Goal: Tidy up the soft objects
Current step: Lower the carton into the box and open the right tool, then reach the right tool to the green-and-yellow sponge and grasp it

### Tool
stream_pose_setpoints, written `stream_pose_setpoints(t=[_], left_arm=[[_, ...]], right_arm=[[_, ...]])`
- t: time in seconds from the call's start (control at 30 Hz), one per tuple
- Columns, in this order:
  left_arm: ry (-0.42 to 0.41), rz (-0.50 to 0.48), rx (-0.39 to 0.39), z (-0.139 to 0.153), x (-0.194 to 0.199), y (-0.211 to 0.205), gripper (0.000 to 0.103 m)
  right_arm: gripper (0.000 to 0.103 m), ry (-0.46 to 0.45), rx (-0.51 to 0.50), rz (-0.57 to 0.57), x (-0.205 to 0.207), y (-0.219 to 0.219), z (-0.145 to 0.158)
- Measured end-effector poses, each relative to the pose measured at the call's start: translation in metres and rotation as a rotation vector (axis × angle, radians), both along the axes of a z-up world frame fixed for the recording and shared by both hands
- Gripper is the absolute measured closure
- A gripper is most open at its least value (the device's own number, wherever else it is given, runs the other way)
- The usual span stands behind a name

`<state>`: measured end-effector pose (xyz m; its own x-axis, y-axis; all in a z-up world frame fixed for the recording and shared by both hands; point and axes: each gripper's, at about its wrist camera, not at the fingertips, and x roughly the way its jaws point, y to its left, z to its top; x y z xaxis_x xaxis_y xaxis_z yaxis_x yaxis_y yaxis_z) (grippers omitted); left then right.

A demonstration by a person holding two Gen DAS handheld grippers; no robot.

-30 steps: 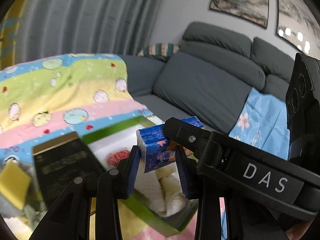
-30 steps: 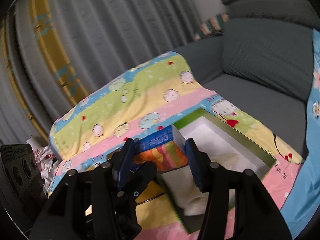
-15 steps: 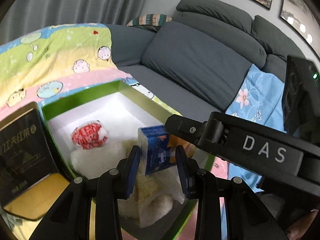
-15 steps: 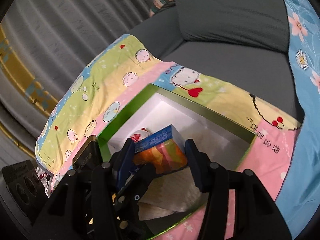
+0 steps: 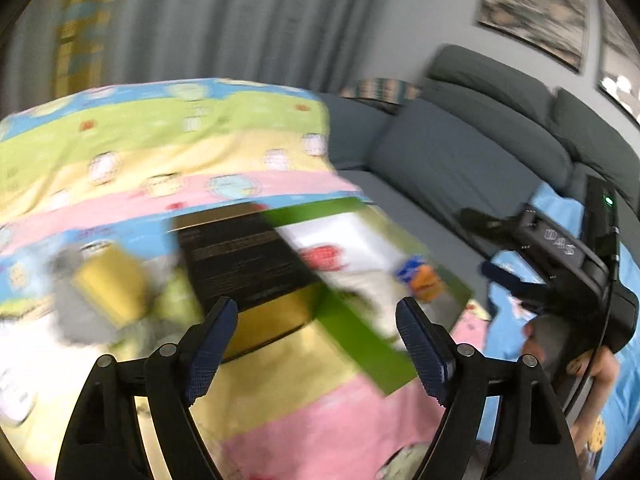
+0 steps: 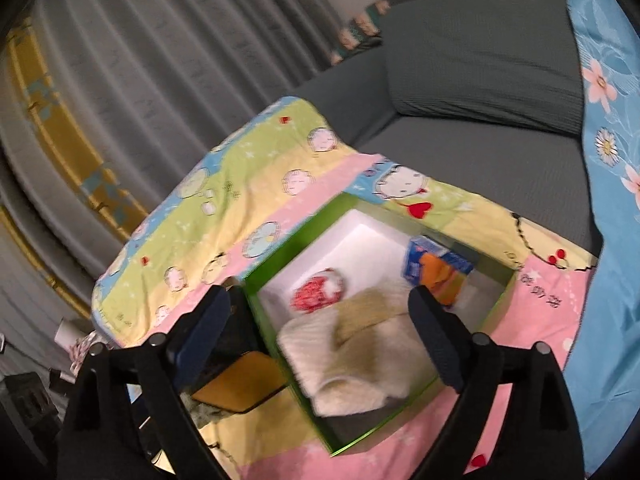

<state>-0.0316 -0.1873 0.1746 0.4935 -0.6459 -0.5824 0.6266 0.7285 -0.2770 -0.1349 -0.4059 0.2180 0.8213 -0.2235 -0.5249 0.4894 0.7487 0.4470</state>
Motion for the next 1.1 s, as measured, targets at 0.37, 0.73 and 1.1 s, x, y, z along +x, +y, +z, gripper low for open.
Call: stream_pose_setpoints(t=[0.37, 0.73, 1.1], left_arm=[[0.09, 0.406, 0.059, -0.029, 0.006, 0.18, 0.019], [0.093, 0.638, 0.177, -0.053, 0.022, 0.233, 0.019], [0.118, 0.689, 0.132, -0.05, 0.028, 0.261, 0.019]], right_arm=[[0.007, 0.016, -0.041, 0.295, 0.035, 0.091, 0.004], [0.008, 0.157, -0.072, 0.56, 0.107, 0.207, -0.03], [0.036, 0.391, -0.23, 0.503, 0.204, 0.243, -0.066]])
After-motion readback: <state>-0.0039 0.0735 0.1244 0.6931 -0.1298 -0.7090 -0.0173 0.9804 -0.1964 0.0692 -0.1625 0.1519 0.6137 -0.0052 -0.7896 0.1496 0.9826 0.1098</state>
